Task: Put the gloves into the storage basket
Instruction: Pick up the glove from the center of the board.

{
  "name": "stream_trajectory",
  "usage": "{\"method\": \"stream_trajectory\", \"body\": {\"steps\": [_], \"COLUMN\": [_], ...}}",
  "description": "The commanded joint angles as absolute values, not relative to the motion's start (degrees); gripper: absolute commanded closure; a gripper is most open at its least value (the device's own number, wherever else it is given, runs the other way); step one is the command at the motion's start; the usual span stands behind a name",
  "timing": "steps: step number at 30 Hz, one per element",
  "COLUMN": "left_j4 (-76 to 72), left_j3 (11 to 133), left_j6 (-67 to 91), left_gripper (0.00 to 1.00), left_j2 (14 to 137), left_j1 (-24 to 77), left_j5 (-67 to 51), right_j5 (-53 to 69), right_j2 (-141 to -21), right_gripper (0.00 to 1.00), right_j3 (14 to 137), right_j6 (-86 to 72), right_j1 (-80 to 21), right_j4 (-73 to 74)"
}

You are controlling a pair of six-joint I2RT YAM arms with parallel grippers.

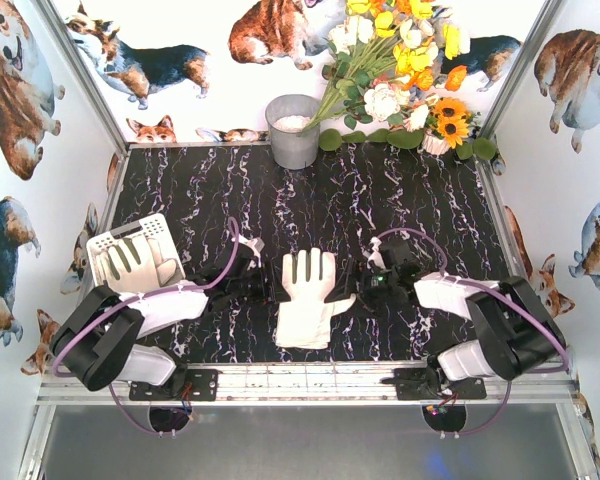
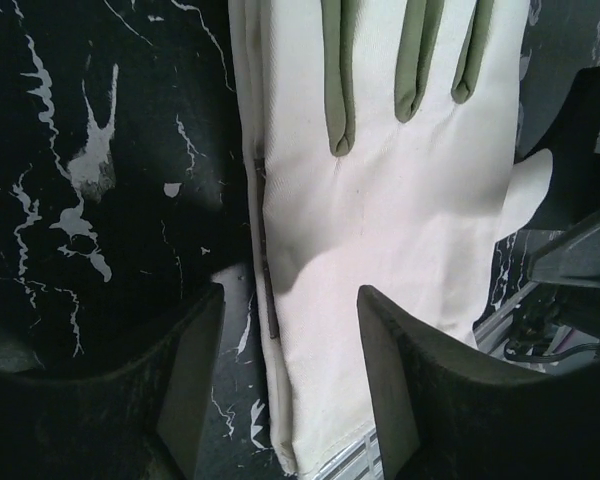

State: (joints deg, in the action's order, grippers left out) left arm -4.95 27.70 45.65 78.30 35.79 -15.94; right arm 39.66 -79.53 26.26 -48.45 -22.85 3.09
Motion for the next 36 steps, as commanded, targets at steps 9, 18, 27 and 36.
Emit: {"method": "stream_trajectory", "body": {"steps": [9, 18, 27, 36], "left_j4": [-9.9, -10.3, -12.2, -12.4], "left_j3": [25.1, 24.4, 24.1, 23.2], "left_j6": [47.5, 47.6, 47.9, 47.5], "left_gripper": [0.71, 0.82, 0.87, 0.79], "left_j2": [80.6, 81.0, 80.9, 75.6], "left_j1": [34.9, 34.8, 34.8, 31.9], "left_j5": [-17.4, -17.6, -18.9, -20.7], "right_j5": [40.1, 41.2, 43.2, 46.2], "right_j2": [-88.6, -92.4, -93.2, -88.9], "right_gripper": [0.30, 0.43, 0.63, 1.00], "right_j3": [25.0, 26.9, 27.4, 29.5], "right_j6": [-51.2, -51.2, -51.9, -49.2], "right_j1": [-24.9, -26.8, -27.6, -27.2], "right_j4": [-9.9, -11.8, -15.8, -15.0]}}
